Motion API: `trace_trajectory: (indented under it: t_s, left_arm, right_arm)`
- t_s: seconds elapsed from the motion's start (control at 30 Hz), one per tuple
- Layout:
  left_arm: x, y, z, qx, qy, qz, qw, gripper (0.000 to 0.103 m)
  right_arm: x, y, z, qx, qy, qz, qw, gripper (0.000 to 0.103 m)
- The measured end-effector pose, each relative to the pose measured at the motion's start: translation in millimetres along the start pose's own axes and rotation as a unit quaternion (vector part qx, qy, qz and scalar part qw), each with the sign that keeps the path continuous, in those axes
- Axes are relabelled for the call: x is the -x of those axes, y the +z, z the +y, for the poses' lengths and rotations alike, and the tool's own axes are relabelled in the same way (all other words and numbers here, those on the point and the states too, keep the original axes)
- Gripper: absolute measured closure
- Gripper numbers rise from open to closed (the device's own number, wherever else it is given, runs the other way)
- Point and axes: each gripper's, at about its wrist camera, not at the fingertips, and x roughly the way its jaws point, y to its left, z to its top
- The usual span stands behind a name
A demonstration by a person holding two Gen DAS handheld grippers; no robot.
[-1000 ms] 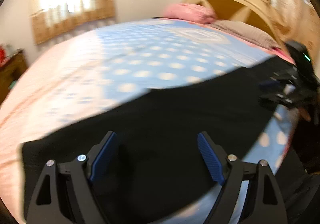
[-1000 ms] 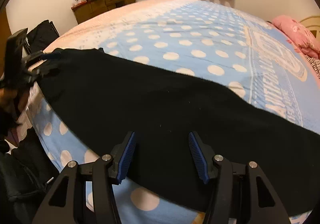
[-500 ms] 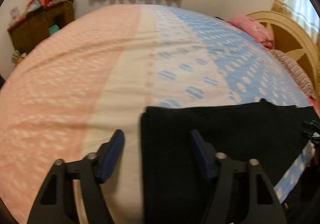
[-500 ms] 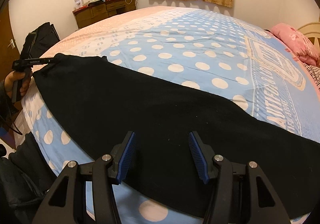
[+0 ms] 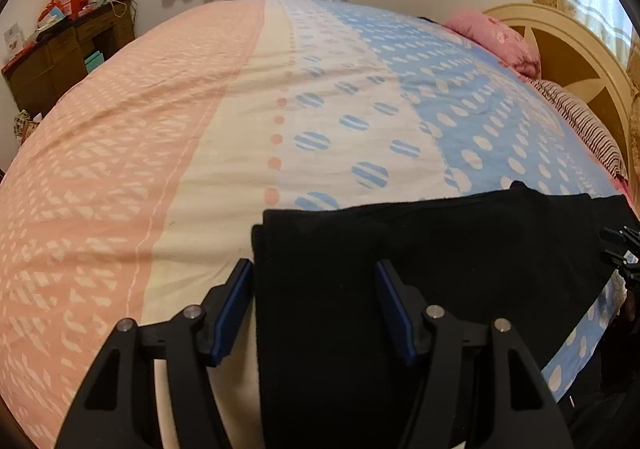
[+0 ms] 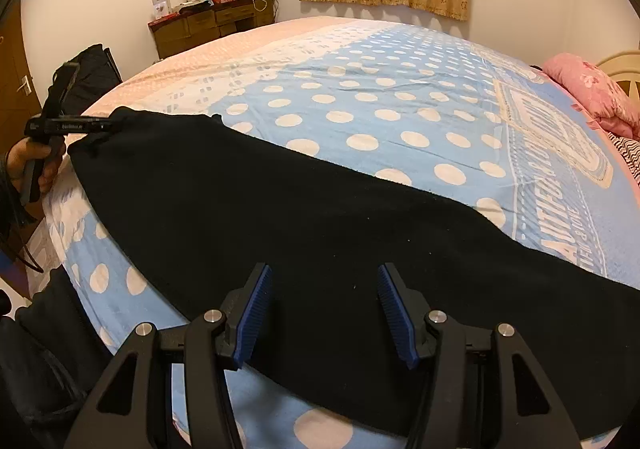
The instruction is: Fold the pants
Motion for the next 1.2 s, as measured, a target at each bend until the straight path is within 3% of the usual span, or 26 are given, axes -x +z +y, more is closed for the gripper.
trace_trajectory:
  t_s: [0.17, 0.2, 0.23, 0.3, 0.53, 0.67, 0.83, 0.87, 0.93, 1.03, 1.2]
  left_arm:
    - [-8, 1, -10, -0.009, 0.000, 0.002, 1.0000, 0.036]
    - [-8, 1, -11, -0.010, -0.001, 0.003, 0.9999, 0.045]
    - [-8, 2, -13, -0.011, 0.002, 0.002, 0.9999, 0.064]
    - [-7, 4, -13, -0.002, -0.015, 0.000, 0.9999, 0.079]
    - [21, 14, 15, 0.045, -0.026, -0.046, 0.9976, 0.080]
    - [39, 25, 52, 0.072, 0.024, -0.058, 0.9955, 0.081]
    - [19, 16, 66, 0.053, 0.038, -0.008, 0.9978, 0.079]
    - [16, 14, 63, 0.043, 0.046, -0.005, 0.9980, 0.078]
    - [12, 12, 58, 0.027, 0.067, -0.007, 0.9974, 0.069]
    - [12, 12, 57, 0.016, 0.111, -0.015, 0.9936, 0.046]
    - [16, 6, 54, -0.005, 0.138, -0.023, 0.9902, 0.039]
  right_arm:
    - [-2, 1, -1, -0.009, -0.003, -0.002, 1.000, 0.046]
    - [-1, 2, 0, -0.010, -0.002, -0.005, 1.000, 0.046]
    - [-1, 2, 1, -0.009, -0.002, -0.006, 1.000, 0.046]
    - [-1, 3, 3, -0.005, -0.003, -0.006, 1.000, 0.046]
    - [-4, 7, 6, 0.005, -0.009, 0.001, 1.000, 0.046]
    - [-6, 12, 9, 0.000, -0.001, -0.007, 1.000, 0.046]
    - [-33, 7, 18, 0.015, -0.012, 0.037, 0.999, 0.046]
    - [-32, 5, 19, 0.020, -0.016, 0.026, 0.999, 0.045]
    - [-30, 4, 19, 0.024, -0.014, 0.027, 0.999, 0.045]
    - [-26, 3, 12, 0.022, -0.018, 0.032, 0.999, 0.045]
    - [-18, -1, -19, -0.023, -0.027, 0.032, 0.999, 0.045]
